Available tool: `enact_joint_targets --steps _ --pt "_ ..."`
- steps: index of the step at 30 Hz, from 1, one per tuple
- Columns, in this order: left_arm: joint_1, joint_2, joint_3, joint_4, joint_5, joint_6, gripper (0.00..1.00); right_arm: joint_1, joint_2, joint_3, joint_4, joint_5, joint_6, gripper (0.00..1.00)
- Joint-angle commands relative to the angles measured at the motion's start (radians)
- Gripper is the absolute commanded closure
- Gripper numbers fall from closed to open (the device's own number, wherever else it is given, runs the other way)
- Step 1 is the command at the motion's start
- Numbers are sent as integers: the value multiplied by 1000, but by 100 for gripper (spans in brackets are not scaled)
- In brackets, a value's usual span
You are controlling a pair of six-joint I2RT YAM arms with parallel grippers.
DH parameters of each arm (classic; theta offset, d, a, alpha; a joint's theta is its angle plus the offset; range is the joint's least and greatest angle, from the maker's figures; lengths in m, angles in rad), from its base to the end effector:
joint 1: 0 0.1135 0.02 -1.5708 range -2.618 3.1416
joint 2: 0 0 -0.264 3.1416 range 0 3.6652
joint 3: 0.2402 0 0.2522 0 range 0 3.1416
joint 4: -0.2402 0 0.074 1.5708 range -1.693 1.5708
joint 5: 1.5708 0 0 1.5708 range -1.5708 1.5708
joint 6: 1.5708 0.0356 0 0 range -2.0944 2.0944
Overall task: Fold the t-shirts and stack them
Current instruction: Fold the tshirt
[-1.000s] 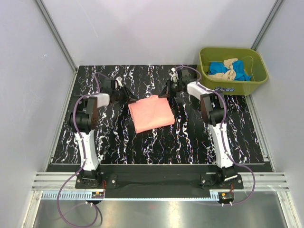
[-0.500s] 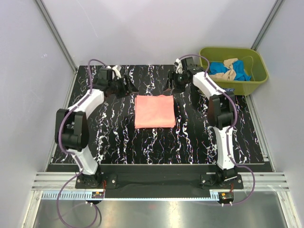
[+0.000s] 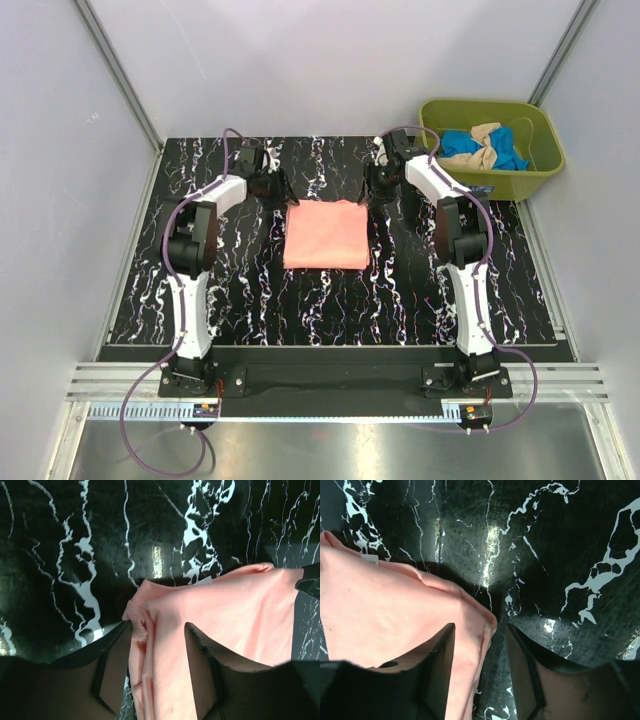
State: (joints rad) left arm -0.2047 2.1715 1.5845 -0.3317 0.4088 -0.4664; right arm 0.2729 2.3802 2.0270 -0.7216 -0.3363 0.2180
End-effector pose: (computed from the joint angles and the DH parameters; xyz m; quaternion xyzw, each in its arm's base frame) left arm 0.4584 -0.1096 0.1608 -0.0566 0.9281 -0.2848 0.2328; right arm 0.4908 0.1496 0.1726 -0.0673 0.9542 0.2162 0.1953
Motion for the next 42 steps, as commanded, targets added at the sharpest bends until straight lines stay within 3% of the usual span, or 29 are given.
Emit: enact_joint_targets --steps 1,12,29,38,40,41,42 --pt "-19 13 71 28 -56 0 52 -9 31 44 30 -33 -5 50" --pt "-41 -61 19 43 -223 5 49 -14 40 44 42 -58 4 53" --pt "-61 31 92 109 -99 2 57 -15 28 42 44 -73 15 62" --pt "-61 59 111 69 -100 3 59 -15 28 36 48 -78 27 59" --pt "-61 67 115 68 -94 5 65 -15 30 39 48 -79 34 61" --pt "-61 71 117 68 -94 8 74 -15 30 38 50 -82 38 65" --pt "-61 71 123 63 -93 9 89 -15 28 39 48 -83 38 71"
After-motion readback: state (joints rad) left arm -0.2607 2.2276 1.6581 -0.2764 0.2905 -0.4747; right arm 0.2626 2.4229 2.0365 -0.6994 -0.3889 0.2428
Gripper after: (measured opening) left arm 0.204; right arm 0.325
